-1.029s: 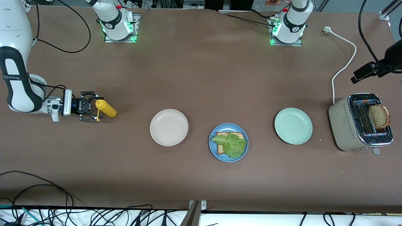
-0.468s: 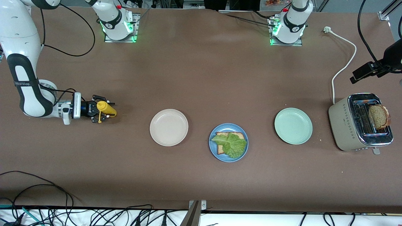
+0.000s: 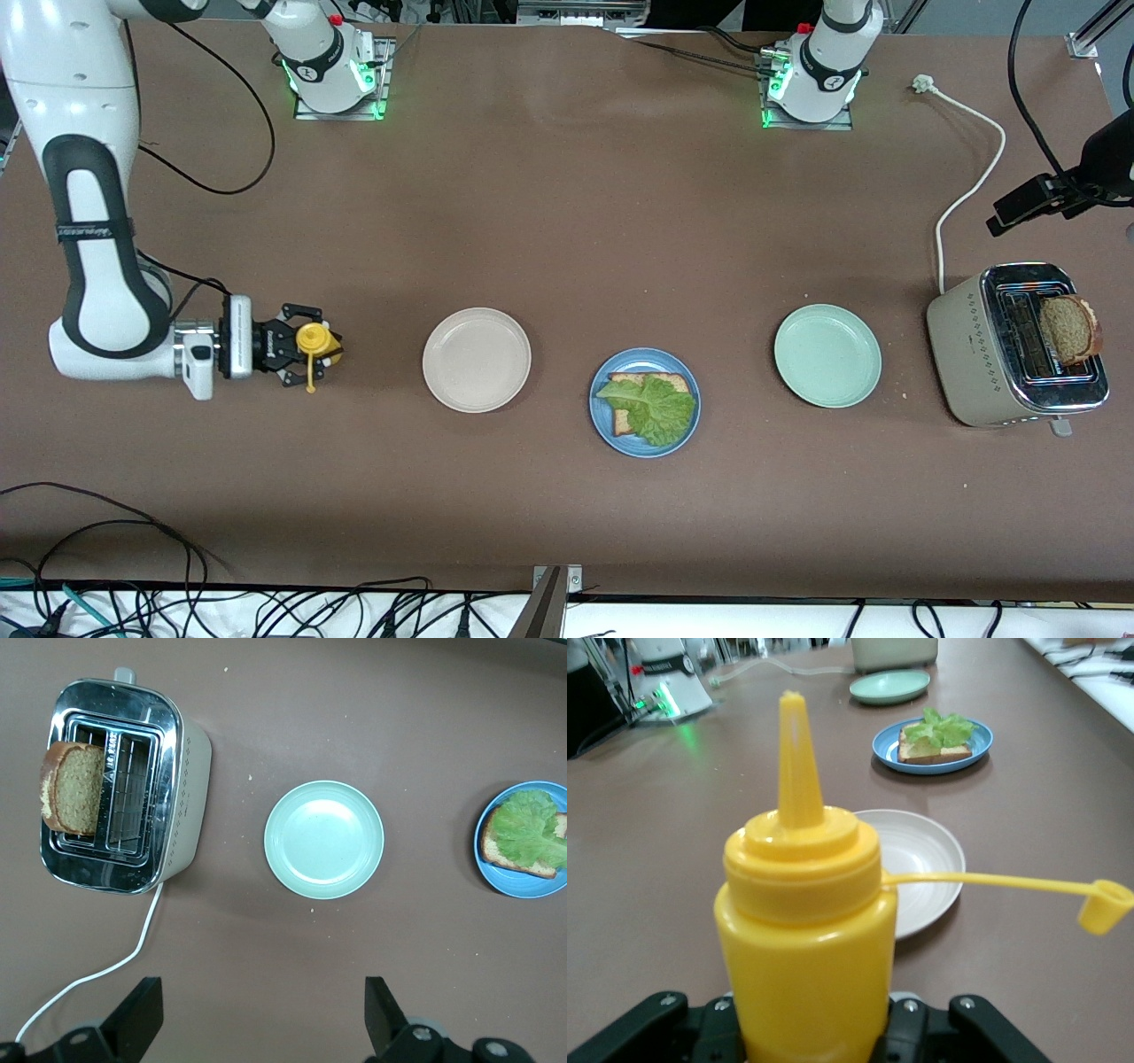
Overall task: Make sandwich in blue plate with both arms
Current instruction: 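Grasp the yellow squeeze bottle with the right gripper and lift it, then carry the bottle over the blue plate and tilt it over the lettuce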
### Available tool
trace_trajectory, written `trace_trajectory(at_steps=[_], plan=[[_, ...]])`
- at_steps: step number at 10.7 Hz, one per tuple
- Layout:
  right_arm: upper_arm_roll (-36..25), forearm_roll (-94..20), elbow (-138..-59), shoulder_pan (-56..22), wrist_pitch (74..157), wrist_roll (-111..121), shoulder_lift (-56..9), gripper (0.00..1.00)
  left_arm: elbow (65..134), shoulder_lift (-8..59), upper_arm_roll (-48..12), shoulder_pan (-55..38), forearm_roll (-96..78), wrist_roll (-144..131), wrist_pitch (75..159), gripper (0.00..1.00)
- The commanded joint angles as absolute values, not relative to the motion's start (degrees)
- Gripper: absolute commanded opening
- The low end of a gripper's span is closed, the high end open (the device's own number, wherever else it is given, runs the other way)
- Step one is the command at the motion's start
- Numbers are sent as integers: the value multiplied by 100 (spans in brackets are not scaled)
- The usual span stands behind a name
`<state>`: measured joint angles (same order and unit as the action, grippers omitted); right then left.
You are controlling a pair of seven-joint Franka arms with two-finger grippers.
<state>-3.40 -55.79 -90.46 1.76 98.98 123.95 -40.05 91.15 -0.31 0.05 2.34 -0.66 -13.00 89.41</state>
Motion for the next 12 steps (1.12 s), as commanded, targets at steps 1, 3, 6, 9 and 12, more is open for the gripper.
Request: trace_trajectory(at_steps=[1, 3, 6, 9, 12], plan=[[-396, -4617, -7913, -910, 10342, 10081, -3911, 0, 8956, 18, -9, 237, 44, -1204, 8824, 100], [-387, -3714, -7464, -1779, 11070, 8010, -3911, 0, 8956, 18, -9, 237, 44, -1204, 8824, 100], [-396, -1897, -7453, -3063, 12336, 5073, -4077, 0, 8956, 18, 0, 255, 44, -1195, 8824, 100], [-404, -102, -7436, -3996, 12901, 2355, -4507, 0, 8965, 18, 9, 255, 44, -1187, 8824, 100], [-413, 1683, -7208, -4446, 12973, 496, -5017, 0, 8965, 18, 18, 255, 44, -1187, 8824, 100]])
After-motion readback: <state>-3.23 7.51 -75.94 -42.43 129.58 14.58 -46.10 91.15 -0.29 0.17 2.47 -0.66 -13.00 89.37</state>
